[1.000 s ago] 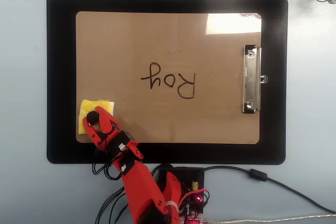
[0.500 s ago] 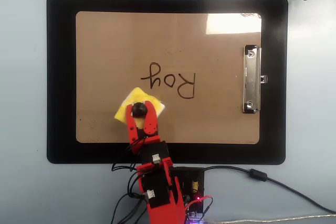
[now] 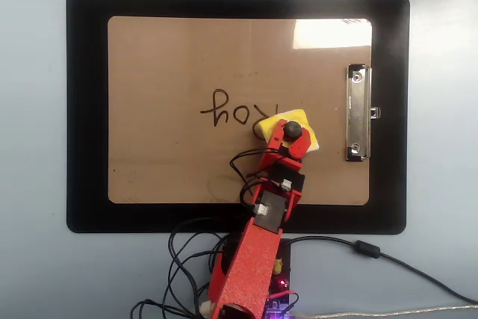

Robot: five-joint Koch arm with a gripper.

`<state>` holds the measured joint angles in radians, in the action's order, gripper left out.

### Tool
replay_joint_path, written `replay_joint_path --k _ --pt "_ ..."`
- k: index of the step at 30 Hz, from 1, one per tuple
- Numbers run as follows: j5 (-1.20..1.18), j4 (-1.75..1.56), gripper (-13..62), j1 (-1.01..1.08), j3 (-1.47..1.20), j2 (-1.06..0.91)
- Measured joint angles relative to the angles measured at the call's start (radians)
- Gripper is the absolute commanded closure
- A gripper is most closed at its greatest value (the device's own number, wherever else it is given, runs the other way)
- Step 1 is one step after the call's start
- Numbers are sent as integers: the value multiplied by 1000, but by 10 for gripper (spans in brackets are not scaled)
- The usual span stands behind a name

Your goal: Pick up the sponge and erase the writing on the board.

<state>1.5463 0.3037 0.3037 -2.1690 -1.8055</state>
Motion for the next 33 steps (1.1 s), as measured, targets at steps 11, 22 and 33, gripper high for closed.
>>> replay_joint_path --k 11,22,33 --pt "-5 -190 574 -8 -313 -138" --pt "5 -565 575 -72 -21 380" --pt "0 -531 574 -129 -624 -250"
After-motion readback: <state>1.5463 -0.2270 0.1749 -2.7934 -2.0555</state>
